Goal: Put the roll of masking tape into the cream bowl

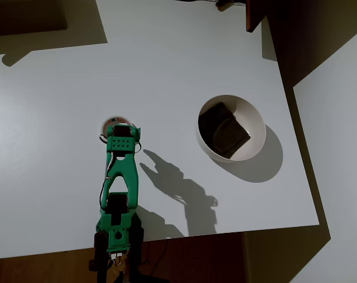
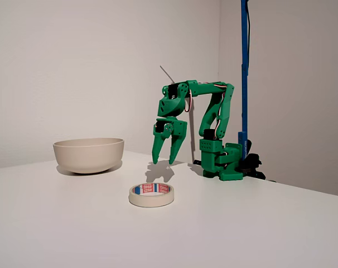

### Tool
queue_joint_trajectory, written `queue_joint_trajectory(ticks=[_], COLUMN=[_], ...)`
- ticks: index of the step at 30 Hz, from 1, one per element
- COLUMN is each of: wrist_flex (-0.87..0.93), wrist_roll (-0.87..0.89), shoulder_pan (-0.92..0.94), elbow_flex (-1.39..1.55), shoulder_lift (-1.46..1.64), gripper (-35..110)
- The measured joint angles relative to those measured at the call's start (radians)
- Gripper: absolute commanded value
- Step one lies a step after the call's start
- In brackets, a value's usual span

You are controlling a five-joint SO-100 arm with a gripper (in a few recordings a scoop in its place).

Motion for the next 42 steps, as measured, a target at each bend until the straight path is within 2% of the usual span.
queue_joint_trajectory(ticks=[13,36,38,40,42], wrist_flex=[-0.089,-0.176,-0.190,-0.195,-0.209], wrist_roll=[0.017,0.066,0.066,0.078,0.084], shoulder_pan=[-0.021,-0.097,-0.097,-0.098,-0.098], elbow_flex=[-0.043,-0.052,-0.058,-0.060,-0.060], shoulder_lift=[-0.232,-0.434,-0.436,-0.436,-0.436], gripper=[18,11,6,-6,-8])
